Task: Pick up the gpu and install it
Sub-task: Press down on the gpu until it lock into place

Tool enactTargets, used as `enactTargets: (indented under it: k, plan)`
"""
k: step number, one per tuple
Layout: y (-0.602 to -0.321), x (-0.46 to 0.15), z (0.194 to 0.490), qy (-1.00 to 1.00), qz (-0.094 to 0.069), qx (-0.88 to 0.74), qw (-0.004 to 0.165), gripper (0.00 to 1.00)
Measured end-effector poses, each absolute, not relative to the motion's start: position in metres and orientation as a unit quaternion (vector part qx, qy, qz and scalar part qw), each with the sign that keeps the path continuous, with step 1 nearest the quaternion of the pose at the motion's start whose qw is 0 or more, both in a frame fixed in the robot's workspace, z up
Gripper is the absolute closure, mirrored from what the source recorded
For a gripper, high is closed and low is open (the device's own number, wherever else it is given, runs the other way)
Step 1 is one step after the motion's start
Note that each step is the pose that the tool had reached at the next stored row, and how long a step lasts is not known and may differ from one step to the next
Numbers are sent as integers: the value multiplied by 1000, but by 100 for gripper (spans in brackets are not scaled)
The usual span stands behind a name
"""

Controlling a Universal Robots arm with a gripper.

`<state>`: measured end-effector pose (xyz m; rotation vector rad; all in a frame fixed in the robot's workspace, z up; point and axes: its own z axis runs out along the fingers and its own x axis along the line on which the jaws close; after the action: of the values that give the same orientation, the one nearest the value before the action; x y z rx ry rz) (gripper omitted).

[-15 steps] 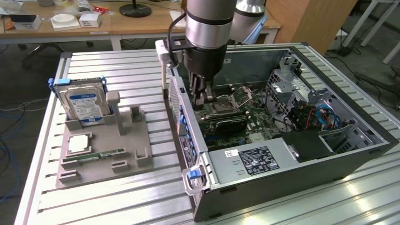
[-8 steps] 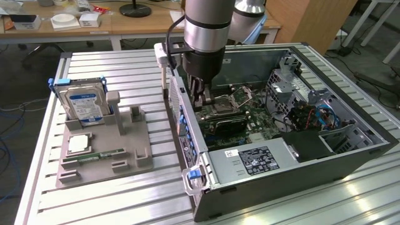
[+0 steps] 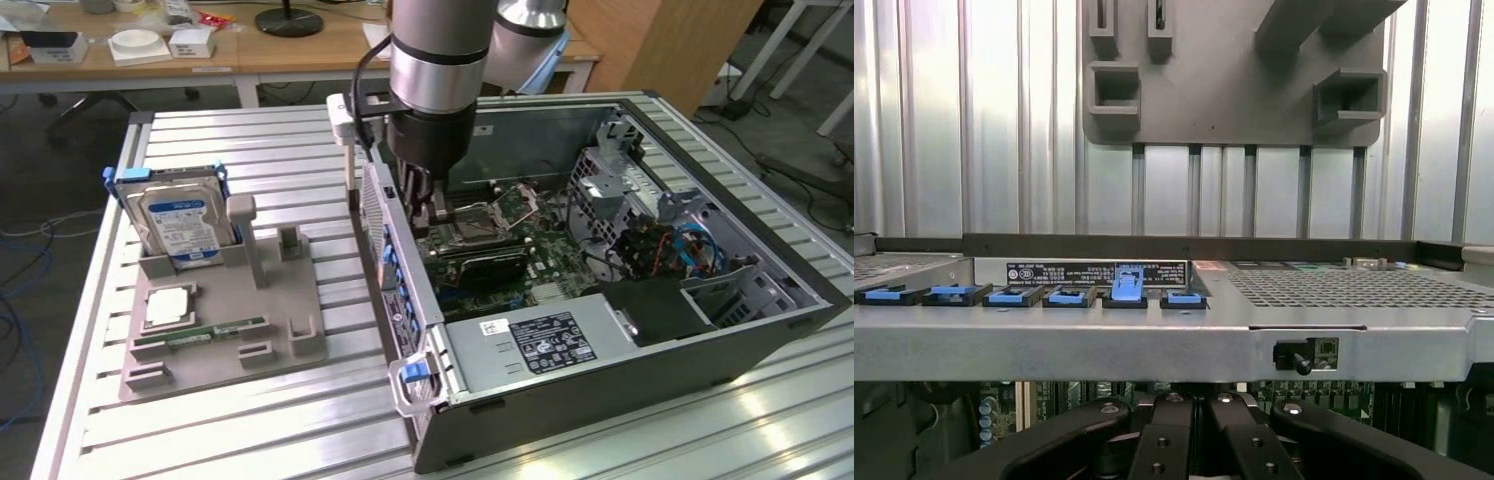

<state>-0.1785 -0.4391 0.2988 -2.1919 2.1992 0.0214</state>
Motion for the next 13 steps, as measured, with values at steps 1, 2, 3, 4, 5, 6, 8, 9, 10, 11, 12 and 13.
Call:
enactTargets:
  k: [1, 2, 3, 4, 5, 6, 8, 9, 10, 11, 12, 13]
  plan:
    - [-439, -179, 299, 708, 7, -706, 18, 90]
    - [-439, -179, 299, 708, 7, -706, 18, 90]
    - [-439, -179, 299, 708, 7, -706, 18, 90]
    - [-440, -179, 299, 708, 7, -706, 18, 90]
    - [-440, -179, 299, 708, 7, -706, 18, 90]
    - [-440, -179, 299, 708, 7, -706, 18, 90]
    - [-441, -179, 299, 708, 7, -706, 18, 90]
    - [-441, -179, 299, 708, 7, -706, 18, 90]
    - [-441, -179, 299, 708, 7, -706, 18, 90]
    - [-441, -179, 299, 708, 7, -706, 18, 90]
    - [-442, -179, 299, 708, 7, -706, 18, 90]
    - [-442, -179, 299, 708, 7, -706, 18, 90]
